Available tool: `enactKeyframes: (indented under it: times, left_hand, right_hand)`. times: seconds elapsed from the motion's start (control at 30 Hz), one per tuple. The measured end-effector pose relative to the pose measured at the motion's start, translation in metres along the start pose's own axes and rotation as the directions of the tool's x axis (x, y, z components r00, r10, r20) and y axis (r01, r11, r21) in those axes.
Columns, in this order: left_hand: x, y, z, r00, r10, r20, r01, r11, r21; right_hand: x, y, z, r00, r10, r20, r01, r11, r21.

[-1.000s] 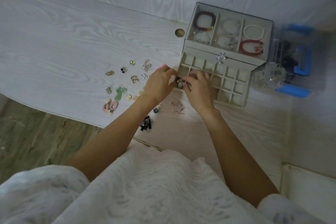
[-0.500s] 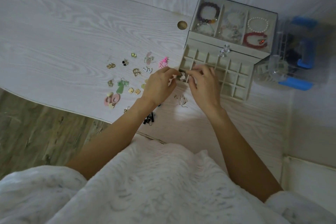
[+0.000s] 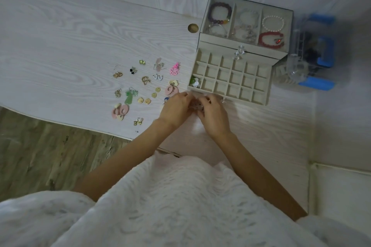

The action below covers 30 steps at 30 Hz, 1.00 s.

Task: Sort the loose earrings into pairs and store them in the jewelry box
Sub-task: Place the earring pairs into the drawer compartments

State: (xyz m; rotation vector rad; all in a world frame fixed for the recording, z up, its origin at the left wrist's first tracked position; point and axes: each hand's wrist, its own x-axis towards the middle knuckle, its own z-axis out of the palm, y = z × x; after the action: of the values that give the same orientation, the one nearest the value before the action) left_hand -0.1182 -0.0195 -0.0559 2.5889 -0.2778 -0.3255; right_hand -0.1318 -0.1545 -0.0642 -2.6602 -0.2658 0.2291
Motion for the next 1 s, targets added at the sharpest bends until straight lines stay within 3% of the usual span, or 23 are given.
enactKeyframes:
  times: [0.2, 0.4, 0.53, 0.7, 0.8, 1.0]
  left_hand:
    - [-0.002, -0.001, 0.002, 1.000, 0.023, -0.009, -0.023, 0.999, -0.036]
    - [-0.002, -0.002, 0.004, 0.998, 0.064, -0.006, -0.063, 0.994, 0.091]
    - [-0.002, 0.000, 0.003, 0.996, 0.073, 0.041, -0.080, 0.969, 0.235]
    - [-0.004, -0.003, 0.001, 0.999, 0.035, -0.007, -0.034, 0.992, 0.122]
    - [-0.007, -0.005, -0.005, 0.996, 0.047, -0.080, -0.046, 0.999, 0.016]
    - [0.002, -0.004, -0.024, 0.971, 0.135, -0.196, -0.134, 0.991, 0.021]
  right_hand:
    - [-0.005, 0.013, 0.000, 0.998, 0.006, -0.055, -0.003, 0.999, 0.049]
    - [-0.015, 0.023, -0.006, 0.999, 0.031, -0.025, -0.032, 0.997, -0.076]
    - [-0.009, 0.014, -0.030, 0.991, 0.051, -0.127, -0.035, 0.991, 0.128]
    - [0.028, 0.008, -0.051, 0.966, 0.115, -0.233, -0.048, 0.960, 0.277]
    - [0.048, 0.010, -0.047, 0.976, 0.114, -0.185, -0.077, 0.977, 0.200]
    - [0.056, 0.008, -0.041, 0.987, 0.141, -0.083, -0.127, 0.980, 0.153]
